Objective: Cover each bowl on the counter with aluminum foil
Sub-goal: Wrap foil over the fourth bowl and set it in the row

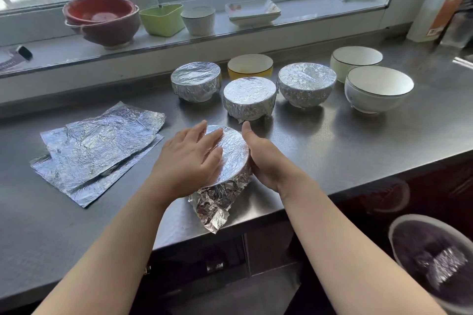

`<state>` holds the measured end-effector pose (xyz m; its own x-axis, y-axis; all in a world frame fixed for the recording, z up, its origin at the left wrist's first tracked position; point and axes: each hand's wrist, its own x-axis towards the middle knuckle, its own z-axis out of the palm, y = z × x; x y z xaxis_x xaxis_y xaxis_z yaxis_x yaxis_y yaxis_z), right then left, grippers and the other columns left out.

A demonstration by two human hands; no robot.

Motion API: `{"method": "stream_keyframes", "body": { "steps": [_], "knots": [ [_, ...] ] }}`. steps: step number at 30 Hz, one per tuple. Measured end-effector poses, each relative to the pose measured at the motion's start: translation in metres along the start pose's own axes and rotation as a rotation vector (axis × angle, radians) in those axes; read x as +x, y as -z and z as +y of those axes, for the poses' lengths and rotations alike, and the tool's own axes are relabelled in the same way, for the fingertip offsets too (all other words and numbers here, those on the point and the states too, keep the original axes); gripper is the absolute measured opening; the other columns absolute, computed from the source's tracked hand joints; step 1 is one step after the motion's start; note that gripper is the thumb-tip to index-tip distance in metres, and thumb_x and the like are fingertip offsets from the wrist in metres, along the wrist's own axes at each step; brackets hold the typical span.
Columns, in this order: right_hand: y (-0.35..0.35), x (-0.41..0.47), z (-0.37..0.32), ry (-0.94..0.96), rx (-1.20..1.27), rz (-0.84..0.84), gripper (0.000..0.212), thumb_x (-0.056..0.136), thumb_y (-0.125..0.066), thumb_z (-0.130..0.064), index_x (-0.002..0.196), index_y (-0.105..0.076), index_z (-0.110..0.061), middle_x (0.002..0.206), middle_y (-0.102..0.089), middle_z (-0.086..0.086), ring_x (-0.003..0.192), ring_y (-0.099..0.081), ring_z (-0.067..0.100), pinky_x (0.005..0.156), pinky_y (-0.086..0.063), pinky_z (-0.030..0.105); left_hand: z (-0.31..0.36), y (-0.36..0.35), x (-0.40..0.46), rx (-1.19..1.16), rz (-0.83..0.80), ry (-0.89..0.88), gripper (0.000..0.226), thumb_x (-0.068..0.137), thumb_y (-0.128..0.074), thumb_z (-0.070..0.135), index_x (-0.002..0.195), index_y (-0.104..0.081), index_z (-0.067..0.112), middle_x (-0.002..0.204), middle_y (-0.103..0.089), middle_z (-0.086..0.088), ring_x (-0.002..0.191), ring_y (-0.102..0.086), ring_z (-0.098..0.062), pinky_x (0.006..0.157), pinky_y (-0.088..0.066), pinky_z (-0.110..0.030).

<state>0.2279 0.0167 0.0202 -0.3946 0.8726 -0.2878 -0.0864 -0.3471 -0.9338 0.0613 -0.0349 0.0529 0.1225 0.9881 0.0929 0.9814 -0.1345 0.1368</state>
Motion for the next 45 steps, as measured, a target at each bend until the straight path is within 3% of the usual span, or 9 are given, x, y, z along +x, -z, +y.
{"method": "stream_keyframes", "body": {
  "steps": [7,11,16,21,26,35,38,41,45],
  "knots": [
    [0.017,-0.003,-0.005,-0.094,0.026,-0.133,0.076,0.100,-0.017,-0.060,0.131,-0.058,-0.004,0.131,-0.062,0.016,0.119,-0.058,0.024,0.108,-0.040,0.041,0.000,0.002,-0.001,0.007,-0.020,-0.010,0.080,0.076,-0.004,0.066,0.150,-0.026,0.044,0.162,-0.018,0.005,0.145,-0.017,-0.018,0.114,-0.017,-0.039],
    [0.021,-0.009,-0.018,0.104,-0.110,0.051,0.052,0.107,-0.024,-0.038,0.148,-0.036,-0.007,0.151,-0.043,0.005,0.138,-0.041,0.015,0.117,-0.029,0.032,-0.002,0.005,-0.001,0.022,-0.051,-0.037,0.082,0.074,-0.005,0.068,0.151,-0.023,0.045,0.162,-0.015,0.006,0.145,-0.015,-0.016,0.115,-0.015,-0.037],
    [0.002,0.002,-0.019,0.285,-0.191,-0.037,0.042,0.106,-0.034,-0.028,0.143,-0.045,-0.012,0.145,-0.050,0.002,0.134,-0.045,0.011,0.117,-0.031,0.034,-0.005,0.007,0.000,-0.008,-0.048,-0.106,0.078,0.076,-0.012,0.069,0.149,-0.027,0.046,0.161,-0.020,0.009,0.144,-0.018,-0.015,0.113,-0.016,-0.035],
    [-0.001,0.015,-0.017,0.192,-0.146,-0.089,0.035,0.105,-0.034,-0.035,0.119,-0.063,-0.021,0.127,-0.064,0.007,0.121,-0.059,0.021,0.110,-0.040,0.047,-0.007,0.007,0.000,-0.015,-0.036,-0.139,0.074,0.078,-0.016,0.068,0.148,-0.029,0.048,0.159,-0.024,0.009,0.142,-0.021,-0.015,0.112,-0.019,-0.038],
    [0.001,0.018,-0.016,0.102,-0.131,-0.125,0.048,0.103,-0.033,-0.044,0.128,-0.061,-0.014,0.122,-0.067,0.014,0.116,-0.063,0.028,0.108,-0.042,0.051,-0.006,0.006,0.001,-0.020,-0.036,-0.137,0.074,0.077,-0.016,0.067,0.147,-0.031,0.047,0.159,-0.025,0.008,0.143,-0.021,-0.016,0.112,-0.019,-0.038],
    [0.009,0.014,-0.007,-0.082,-0.044,-0.164,0.060,0.100,-0.033,-0.057,0.114,-0.066,-0.009,0.109,-0.073,0.009,0.102,-0.068,0.024,0.090,-0.052,0.035,-0.005,0.008,0.000,-0.029,-0.043,-0.127,0.073,0.077,-0.019,0.066,0.146,-0.031,0.049,0.159,-0.025,0.010,0.143,-0.021,-0.014,0.111,-0.020,-0.036],
    [0.010,0.010,-0.007,-0.068,-0.065,-0.022,0.066,0.101,-0.027,-0.056,0.123,-0.062,-0.005,0.117,-0.069,0.016,0.108,-0.066,0.029,0.082,-0.054,0.034,-0.003,0.009,-0.001,-0.024,-0.054,-0.107,0.073,0.077,-0.020,0.066,0.147,-0.030,0.049,0.159,-0.023,0.009,0.143,-0.020,-0.015,0.112,-0.019,-0.038],
    [0.012,0.001,-0.010,0.134,-0.145,0.304,0.049,0.105,-0.033,-0.037,0.127,-0.055,0.001,0.134,-0.057,0.021,0.126,-0.053,0.034,0.107,-0.042,0.049,0.002,0.008,-0.002,-0.003,-0.061,-0.047,0.074,0.077,-0.020,0.065,0.148,-0.029,0.046,0.160,-0.021,0.007,0.144,-0.018,-0.016,0.113,-0.017,-0.037],
    [-0.005,-0.043,-0.011,0.365,-0.096,0.365,0.043,0.105,-0.034,-0.019,0.147,-0.039,-0.011,0.149,-0.045,-0.001,0.137,-0.040,0.009,0.117,-0.029,0.028,0.015,0.003,-0.007,0.011,-0.029,0.060,0.072,0.080,-0.022,0.061,0.149,-0.028,0.042,0.160,-0.022,0.001,0.145,-0.018,-0.021,0.115,-0.018,-0.040]
  ]
}}
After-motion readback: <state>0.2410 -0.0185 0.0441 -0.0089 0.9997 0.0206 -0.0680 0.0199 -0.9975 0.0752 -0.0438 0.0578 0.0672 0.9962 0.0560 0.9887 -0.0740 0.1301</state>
